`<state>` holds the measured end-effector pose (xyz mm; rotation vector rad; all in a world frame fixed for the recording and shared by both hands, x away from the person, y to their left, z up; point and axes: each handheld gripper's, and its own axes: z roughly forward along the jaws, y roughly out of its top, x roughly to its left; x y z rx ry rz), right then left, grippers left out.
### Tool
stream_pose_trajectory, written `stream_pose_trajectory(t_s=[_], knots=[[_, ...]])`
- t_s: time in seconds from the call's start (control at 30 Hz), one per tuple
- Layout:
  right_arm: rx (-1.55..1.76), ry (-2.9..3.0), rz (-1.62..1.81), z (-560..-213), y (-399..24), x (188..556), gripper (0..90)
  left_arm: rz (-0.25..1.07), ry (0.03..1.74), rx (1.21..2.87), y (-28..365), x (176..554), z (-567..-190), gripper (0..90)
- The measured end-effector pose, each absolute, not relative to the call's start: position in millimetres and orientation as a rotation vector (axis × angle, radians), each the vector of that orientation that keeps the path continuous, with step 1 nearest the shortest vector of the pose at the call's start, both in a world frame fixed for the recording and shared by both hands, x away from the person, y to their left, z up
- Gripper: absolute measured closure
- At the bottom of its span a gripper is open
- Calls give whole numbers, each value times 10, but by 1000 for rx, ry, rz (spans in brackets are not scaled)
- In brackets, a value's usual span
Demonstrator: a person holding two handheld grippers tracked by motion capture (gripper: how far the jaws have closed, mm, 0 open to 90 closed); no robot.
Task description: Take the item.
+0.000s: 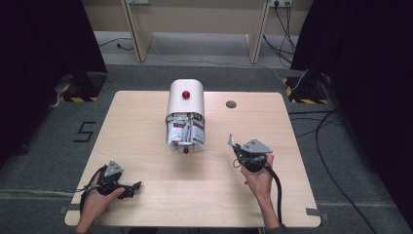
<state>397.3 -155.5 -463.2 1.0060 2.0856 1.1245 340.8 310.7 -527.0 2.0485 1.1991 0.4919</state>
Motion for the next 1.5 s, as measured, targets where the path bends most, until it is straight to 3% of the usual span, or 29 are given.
stream_pose_trajectory(t_s=[0.97,1.5], knots=[[1091,2126,1095,-4900,-1628,4110,854,491,1200,2048,3106,3408,-5270,0],[1176,2088,1101,-4927,-1788,4163,768,491,1199,2049,3107,3408,-5270,0]])
